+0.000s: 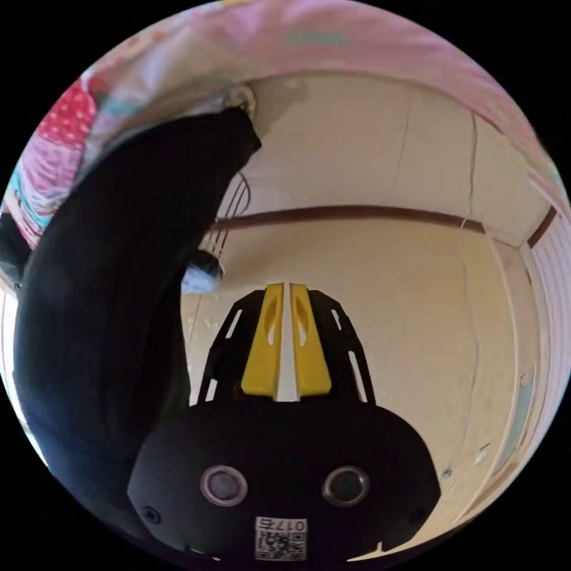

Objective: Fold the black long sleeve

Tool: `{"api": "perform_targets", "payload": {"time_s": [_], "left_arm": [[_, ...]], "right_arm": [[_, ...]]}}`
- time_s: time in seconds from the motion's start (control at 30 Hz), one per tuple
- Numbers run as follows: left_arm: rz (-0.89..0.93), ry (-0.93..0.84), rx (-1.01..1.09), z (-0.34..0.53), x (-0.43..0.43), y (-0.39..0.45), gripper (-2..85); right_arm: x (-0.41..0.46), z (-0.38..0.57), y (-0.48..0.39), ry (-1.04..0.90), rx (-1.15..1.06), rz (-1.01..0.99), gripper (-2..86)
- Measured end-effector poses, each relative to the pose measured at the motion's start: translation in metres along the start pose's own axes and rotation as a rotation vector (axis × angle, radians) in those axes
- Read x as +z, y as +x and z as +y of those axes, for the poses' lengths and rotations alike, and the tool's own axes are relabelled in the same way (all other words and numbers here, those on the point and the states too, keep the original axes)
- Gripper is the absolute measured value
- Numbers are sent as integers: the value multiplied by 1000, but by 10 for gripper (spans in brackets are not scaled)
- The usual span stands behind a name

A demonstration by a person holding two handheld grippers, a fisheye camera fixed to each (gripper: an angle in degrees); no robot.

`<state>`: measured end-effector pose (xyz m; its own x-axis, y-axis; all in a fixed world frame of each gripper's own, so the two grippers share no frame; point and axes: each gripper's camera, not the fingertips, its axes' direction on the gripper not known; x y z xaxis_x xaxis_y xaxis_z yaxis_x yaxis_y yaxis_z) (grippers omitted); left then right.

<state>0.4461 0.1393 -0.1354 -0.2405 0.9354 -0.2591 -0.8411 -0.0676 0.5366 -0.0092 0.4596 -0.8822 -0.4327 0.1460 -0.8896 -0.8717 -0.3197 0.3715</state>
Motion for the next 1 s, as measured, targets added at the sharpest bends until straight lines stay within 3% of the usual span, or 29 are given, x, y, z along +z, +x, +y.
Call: {"api": "perform_targets", "payload": {"time_s": [0.07, 0.17, 0.23, 0.3, 0.37, 0.47, 0.6, 0.73, 0.87, 1.0], "left_arm": [[58, 66, -12, 1, -21, -13, -4], [301, 195, -65, 9, -45, -45, -5], [399, 206, -77, 12, -40, -67, -5], [385, 163, -82, 13, -25, -84, -4], [384, 104, -119, 12, -8, -110, -3], [554, 136, -284, 16, 2, -178, 1], [786, 492, -429, 41, -29, -269, 28], [931, 860, -571, 70, -77, -351, 57], [950, 1076, -595, 80, -123, -411, 78], [889, 1166, -555, 54, -171, -461, 95]], "right_arm": [[-78, 9, -31, 214, -63, 68, 10], [-148, 36, -90, 461, -183, 182, 7], [-167, 47, -128, 525, -267, 215, 6], [-167, 45, -167, 477, -344, 217, 5], [-144, 30, -219, 285, -406, 284, 5], [-114, 24, -292, 172, -443, 481, 4], [-99, 51, -392, 272, -614, 505, 4], [-86, 112, -488, 443, -826, 356, 4], [-74, 189, -547, 566, -1096, 267, 3], [-64, 240, -564, 696, -1131, 359, 3]]}}
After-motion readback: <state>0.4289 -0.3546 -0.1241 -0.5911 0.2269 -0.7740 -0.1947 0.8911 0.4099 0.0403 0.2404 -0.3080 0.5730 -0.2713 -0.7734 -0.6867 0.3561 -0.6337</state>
